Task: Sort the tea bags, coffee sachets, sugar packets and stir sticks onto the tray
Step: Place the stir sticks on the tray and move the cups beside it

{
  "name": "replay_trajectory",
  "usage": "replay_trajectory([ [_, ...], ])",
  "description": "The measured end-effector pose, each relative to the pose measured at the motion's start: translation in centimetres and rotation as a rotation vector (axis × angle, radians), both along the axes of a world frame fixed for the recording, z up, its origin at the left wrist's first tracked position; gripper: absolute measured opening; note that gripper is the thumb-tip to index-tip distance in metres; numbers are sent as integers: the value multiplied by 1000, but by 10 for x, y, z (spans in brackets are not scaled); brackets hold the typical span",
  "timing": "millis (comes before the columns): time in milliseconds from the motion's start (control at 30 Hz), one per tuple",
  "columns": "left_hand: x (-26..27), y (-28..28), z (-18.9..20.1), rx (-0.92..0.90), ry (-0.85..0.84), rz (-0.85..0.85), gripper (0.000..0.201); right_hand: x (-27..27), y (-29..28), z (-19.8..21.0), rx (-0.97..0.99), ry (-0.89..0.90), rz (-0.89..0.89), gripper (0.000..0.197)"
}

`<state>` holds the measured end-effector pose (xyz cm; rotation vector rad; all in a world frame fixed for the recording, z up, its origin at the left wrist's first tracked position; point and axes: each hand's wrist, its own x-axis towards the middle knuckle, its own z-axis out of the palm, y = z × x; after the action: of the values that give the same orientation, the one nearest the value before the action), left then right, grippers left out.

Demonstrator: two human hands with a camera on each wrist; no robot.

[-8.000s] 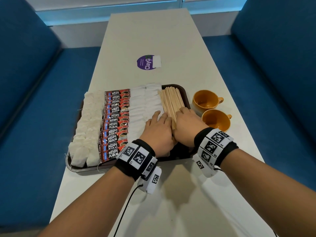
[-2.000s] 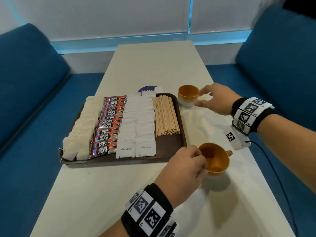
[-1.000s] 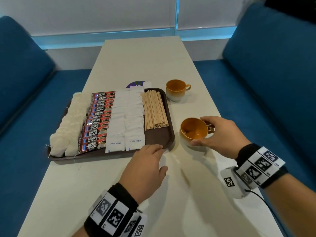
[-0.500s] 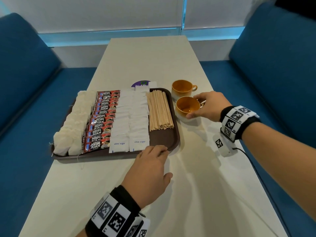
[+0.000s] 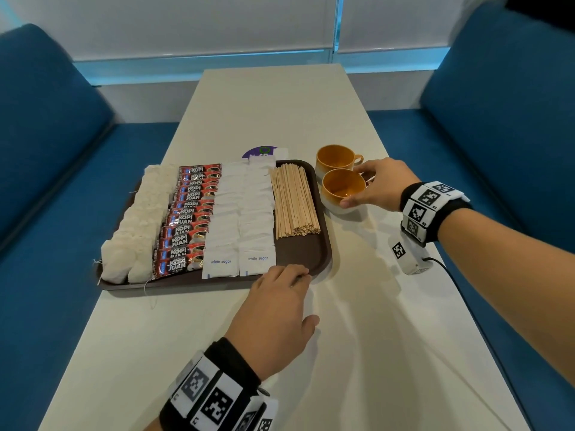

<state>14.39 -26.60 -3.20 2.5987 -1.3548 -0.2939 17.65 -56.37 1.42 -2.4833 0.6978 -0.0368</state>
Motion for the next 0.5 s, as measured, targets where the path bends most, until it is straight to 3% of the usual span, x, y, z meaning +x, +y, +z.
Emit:
replay_trajectory([
  [300, 9, 4, 1, -85, 60, -3, 53, -9, 16, 7, -72, -34, -5, 88],
  [433, 31, 29, 5, -292, 99, 103, 27, -33, 55, 12, -197, -174, 94, 50],
  [500, 47, 51, 7, -351, 61, 202, 15, -48, 75, 5, -167, -142, 182, 27],
])
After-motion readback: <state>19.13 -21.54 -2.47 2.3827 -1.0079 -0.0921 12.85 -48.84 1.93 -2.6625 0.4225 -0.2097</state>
